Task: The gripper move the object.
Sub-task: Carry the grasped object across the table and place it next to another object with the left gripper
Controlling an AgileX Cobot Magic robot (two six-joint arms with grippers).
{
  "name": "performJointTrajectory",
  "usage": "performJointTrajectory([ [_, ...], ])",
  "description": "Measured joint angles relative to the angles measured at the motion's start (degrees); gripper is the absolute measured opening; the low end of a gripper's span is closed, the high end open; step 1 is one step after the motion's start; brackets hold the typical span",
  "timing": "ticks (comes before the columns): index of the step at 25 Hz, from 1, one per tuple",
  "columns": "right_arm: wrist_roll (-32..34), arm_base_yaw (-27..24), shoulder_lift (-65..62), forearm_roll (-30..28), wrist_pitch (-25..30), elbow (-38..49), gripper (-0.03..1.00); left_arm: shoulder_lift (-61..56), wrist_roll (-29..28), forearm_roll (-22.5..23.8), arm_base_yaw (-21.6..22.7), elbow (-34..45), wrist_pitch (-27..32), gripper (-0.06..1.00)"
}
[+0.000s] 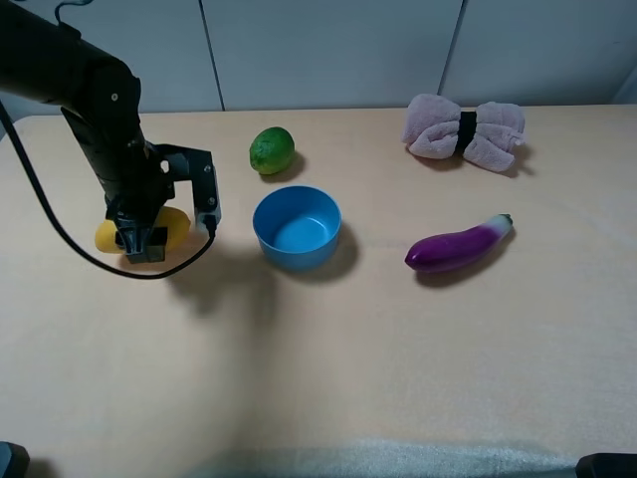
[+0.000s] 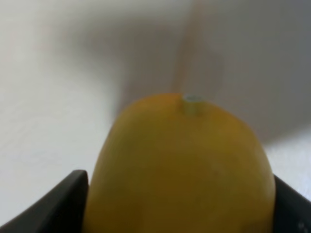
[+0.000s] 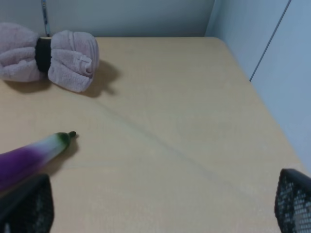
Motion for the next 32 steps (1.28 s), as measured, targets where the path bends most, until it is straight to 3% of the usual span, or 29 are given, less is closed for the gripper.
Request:
performJointTrajectory([
  [15, 0.00, 0.00, 0.00, 0.00, 0.00, 0.00, 0.69, -13.52, -22.33, 0.19, 0.00, -2.81, 3.91, 0.72],
  [32, 0.00, 0.00, 0.00, 0.00, 0.00, 0.00, 0.69, -24.70, -57.42, 2.53, 0.00, -2.81, 10.20, 0.72],
])
